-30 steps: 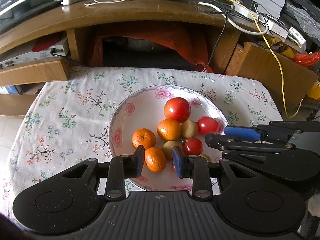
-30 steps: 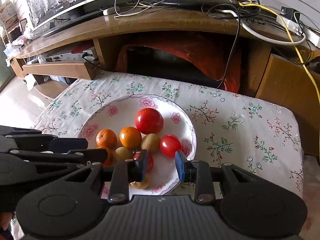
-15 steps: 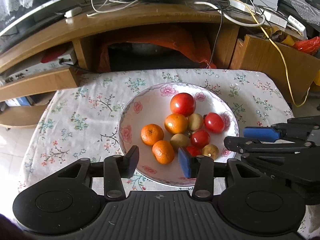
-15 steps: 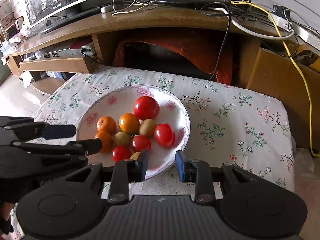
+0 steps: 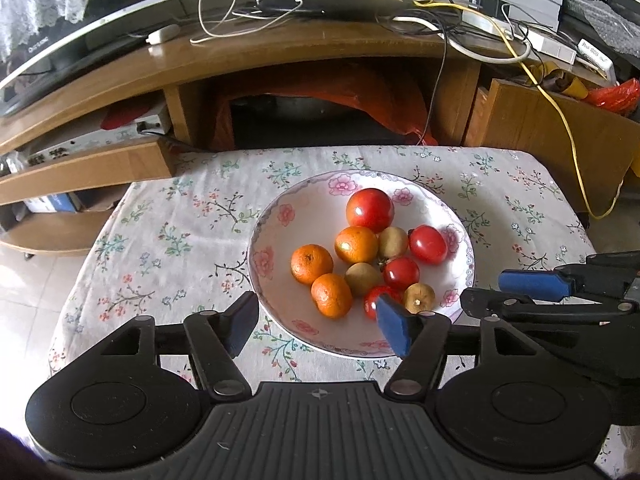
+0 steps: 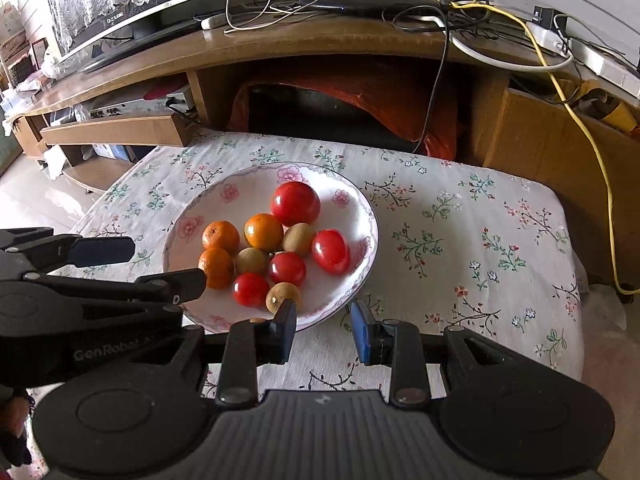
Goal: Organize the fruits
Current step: 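Withdraw both open grippers back from the bowl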
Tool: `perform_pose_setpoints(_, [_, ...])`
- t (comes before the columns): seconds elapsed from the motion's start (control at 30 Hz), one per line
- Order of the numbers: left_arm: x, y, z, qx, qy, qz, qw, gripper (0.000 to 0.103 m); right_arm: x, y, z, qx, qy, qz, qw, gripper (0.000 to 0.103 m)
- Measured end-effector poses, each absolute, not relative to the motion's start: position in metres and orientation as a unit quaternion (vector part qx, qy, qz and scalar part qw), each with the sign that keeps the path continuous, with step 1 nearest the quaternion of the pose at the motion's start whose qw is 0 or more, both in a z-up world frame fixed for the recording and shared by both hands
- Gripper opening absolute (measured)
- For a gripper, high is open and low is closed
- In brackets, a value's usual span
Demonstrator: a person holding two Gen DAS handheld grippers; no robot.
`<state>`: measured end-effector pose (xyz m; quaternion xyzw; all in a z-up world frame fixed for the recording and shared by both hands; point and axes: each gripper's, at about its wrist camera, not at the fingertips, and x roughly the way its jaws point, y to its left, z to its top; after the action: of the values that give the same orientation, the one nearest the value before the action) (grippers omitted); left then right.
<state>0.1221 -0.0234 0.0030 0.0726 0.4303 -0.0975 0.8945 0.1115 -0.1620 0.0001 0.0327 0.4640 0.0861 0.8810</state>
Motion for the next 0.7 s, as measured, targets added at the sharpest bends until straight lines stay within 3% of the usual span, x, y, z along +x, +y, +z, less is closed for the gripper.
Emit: perform_pose_setpoints(0.7, [0.1134,-0.0190,0.0044,0.066,0.419,-0.071,0.903,0.087,0.1061,-0.1636,0.0009,0.037,0.463,0.079,0.882,0.031])
